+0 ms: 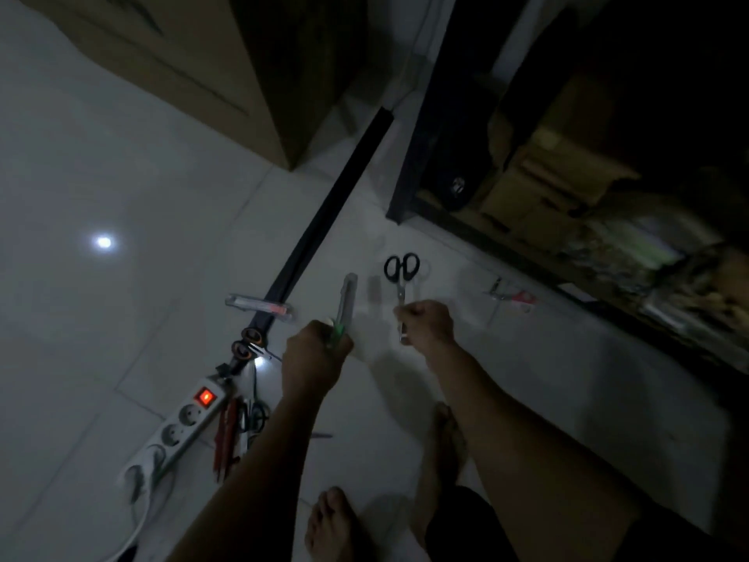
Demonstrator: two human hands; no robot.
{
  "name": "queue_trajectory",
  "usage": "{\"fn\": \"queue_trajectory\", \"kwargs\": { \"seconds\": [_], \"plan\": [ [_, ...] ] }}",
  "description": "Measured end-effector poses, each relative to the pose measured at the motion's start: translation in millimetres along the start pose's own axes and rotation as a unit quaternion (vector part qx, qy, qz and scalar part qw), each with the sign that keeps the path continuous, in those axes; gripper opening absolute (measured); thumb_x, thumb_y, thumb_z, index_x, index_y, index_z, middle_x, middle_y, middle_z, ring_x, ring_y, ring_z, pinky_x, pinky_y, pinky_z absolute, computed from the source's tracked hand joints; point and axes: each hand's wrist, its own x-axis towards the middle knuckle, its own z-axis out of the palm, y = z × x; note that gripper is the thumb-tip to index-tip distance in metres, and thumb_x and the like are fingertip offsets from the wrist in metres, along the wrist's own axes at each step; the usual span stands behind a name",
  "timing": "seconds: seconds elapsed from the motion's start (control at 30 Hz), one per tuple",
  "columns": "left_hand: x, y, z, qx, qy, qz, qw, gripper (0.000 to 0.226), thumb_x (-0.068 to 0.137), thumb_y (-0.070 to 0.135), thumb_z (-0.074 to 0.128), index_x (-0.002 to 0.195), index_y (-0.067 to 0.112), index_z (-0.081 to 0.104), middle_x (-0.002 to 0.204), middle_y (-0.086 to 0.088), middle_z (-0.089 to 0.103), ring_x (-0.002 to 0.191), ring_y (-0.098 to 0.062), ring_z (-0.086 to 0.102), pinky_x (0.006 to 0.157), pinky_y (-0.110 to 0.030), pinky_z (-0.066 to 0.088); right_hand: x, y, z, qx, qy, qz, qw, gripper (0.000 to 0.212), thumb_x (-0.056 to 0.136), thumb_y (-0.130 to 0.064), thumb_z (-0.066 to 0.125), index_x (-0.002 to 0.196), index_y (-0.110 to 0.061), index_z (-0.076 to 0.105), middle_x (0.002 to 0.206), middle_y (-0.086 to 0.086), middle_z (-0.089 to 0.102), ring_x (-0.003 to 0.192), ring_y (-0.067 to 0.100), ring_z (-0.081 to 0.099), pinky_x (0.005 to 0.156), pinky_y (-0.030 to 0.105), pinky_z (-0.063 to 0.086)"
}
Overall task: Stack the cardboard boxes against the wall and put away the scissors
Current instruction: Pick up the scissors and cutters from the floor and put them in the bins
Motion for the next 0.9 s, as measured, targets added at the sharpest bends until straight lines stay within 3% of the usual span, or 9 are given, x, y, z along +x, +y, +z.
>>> {"fn": "queue_trajectory", "kwargs": {
  "seconds": [0.1,0.23,0.33,0.5,0.63,0.8,0.9],
  "plan": [
    [-49,36,-41,-0.026,-0.003,0.033,0.999,0.027,0.084,0.034,0.07,0.096,0.011,0.069,0.094,-0.006,0.073,0.083,-0.024,0.069,0.069,-0.026,0.047,-69,-13,-37,0.043,0.006,0.013,0.999,0.015,0.089,-0.018,0.074,0.087,-0.004,0.068,0.079,0.015,0.068,0.06,0.022,0.062,0.069,0.044,0.062],
    [-112,99,-99,-0.059,-0.004,0.096,0.994,0.027,0.085,0.035,0.069,0.1,0.012,0.07,0.094,0.0,0.072,0.077,-0.016,0.067,0.068,-0.028,0.052,-164,-47,-84,0.127,0.019,0.009,0.992,0.014,0.091,-0.017,0.072,0.09,-0.005,0.067,0.075,0.009,0.066,0.06,0.017,0.06,0.05,0.027,0.055],
    [-158,150,-134,-0.086,-0.009,0.147,0.985,0.024,0.086,0.036,0.069,0.099,0.016,0.07,0.094,0.004,0.072,0.081,-0.014,0.066,0.072,-0.03,0.053,-233,-79,-128,0.183,0.024,-0.029,0.982,0.015,0.091,-0.015,0.071,0.08,-0.008,0.065,0.065,0.005,0.062,0.054,0.016,0.057,0.049,0.026,0.053],
    [-211,228,-163,-0.126,0.001,0.219,0.967,0.018,0.085,0.034,0.069,0.097,0.021,0.069,0.088,0.013,0.071,0.073,-0.002,0.065,0.066,-0.026,0.052,-310,-130,-211,0.241,0.059,-0.129,0.96,0.019,0.091,-0.013,0.07,0.074,-0.011,0.062,0.057,-0.001,0.06,0.051,0.015,0.053,0.05,0.027,0.047],
    [-233,294,-166,-0.143,0.021,0.286,0.947,0.019,0.082,0.029,0.072,0.1,0.021,0.071,0.085,0.008,0.071,0.07,-0.002,0.065,0.064,-0.029,0.055,-335,-165,-276,0.254,0.104,-0.186,0.943,0.017,0.093,-0.012,0.067,0.077,-0.011,0.063,0.061,0.002,0.059,0.05,0.012,0.053,0.05,0.028,0.048],
    [-234,359,-159,-0.181,-0.008,0.312,0.933,0.023,0.084,0.027,0.072,0.103,0.014,0.072,0.092,0.001,0.073,0.087,-0.015,0.068,0.08,-0.037,0.057,-317,-206,-354,0.243,0.213,-0.241,0.915,0.016,0.09,-0.002,0.068,0.081,-0.012,0.059,0.065,0.002,0.06,0.046,0.003,0.054,0.048,0.022,0.045],
    [-224,397,-150,-0.175,-0.001,0.33,0.927,0.024,0.085,0.029,0.072,0.102,0.013,0.074,0.091,0.0,0.074,0.087,-0.015,0.068,0.08,-0.03,0.055,-287,-229,-388,0.196,0.228,-0.23,0.926,0.01,0.09,-0.01,0.07,0.086,-0.012,0.061,0.075,0.005,0.064,0.061,0.013,0.061,0.055,0.023,0.049]
  ]
}}
